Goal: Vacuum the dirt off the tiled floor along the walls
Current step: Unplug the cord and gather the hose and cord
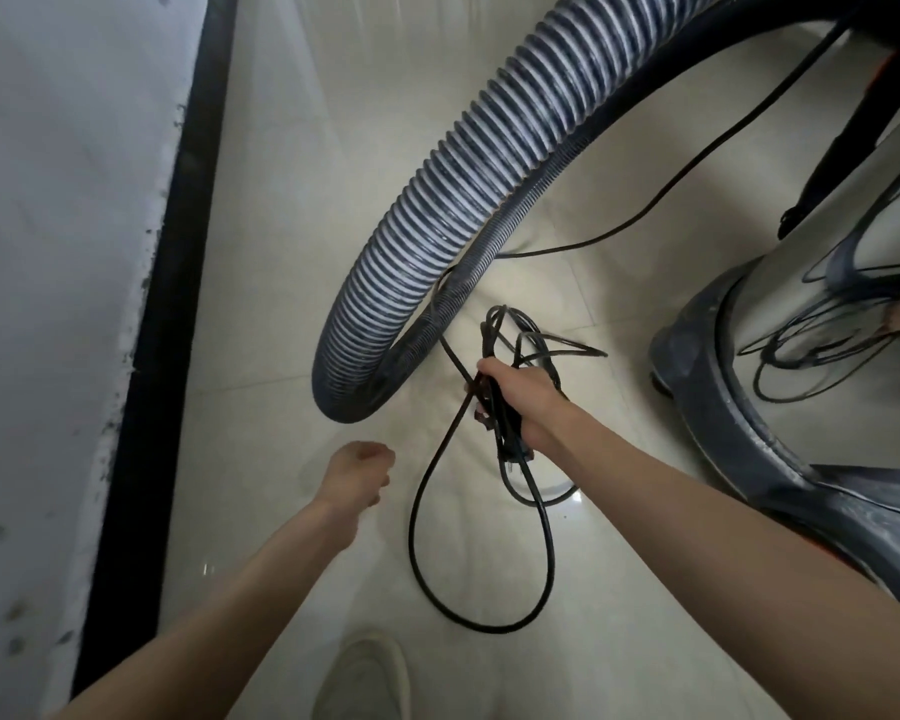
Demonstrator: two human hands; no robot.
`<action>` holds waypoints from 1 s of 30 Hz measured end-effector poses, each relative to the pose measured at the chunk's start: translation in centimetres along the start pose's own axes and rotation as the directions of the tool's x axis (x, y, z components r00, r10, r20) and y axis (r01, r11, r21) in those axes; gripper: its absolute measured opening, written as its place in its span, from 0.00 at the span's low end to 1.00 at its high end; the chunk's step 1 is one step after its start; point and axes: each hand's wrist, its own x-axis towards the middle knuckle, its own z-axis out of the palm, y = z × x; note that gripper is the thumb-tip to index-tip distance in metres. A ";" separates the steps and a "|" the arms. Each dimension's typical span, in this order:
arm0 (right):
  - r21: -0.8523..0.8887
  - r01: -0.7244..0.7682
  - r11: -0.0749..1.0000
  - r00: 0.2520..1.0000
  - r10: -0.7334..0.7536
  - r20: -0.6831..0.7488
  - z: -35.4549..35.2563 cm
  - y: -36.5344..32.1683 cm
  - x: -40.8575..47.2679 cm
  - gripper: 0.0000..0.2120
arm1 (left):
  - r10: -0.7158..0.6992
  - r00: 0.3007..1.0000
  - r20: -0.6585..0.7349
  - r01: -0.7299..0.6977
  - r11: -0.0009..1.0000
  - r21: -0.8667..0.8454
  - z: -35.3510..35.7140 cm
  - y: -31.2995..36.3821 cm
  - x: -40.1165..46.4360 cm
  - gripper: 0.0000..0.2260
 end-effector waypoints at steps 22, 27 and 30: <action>0.246 0.080 0.966 0.996 -0.087 0.017 -4.7 -3.1 -3.1 0.06 | 0.939 0.108 0.326 -0.817 -0.103 0.567 2.6 13.6 -10.3 0.08; 0.396 0.120 0.910 0.990 -0.138 0.017 -5.9 -5.1 -4.1 0.08 | 0.919 -0.185 0.349 -0.712 -0.370 0.596 2.6 17.4 -12.3 0.11; 0.463 0.139 0.876 0.985 -0.172 0.031 -6.3 -6.7 -5.0 0.09 | 0.881 -0.344 0.324 -0.641 -0.473 0.605 2.7 20.0 -13.5 0.15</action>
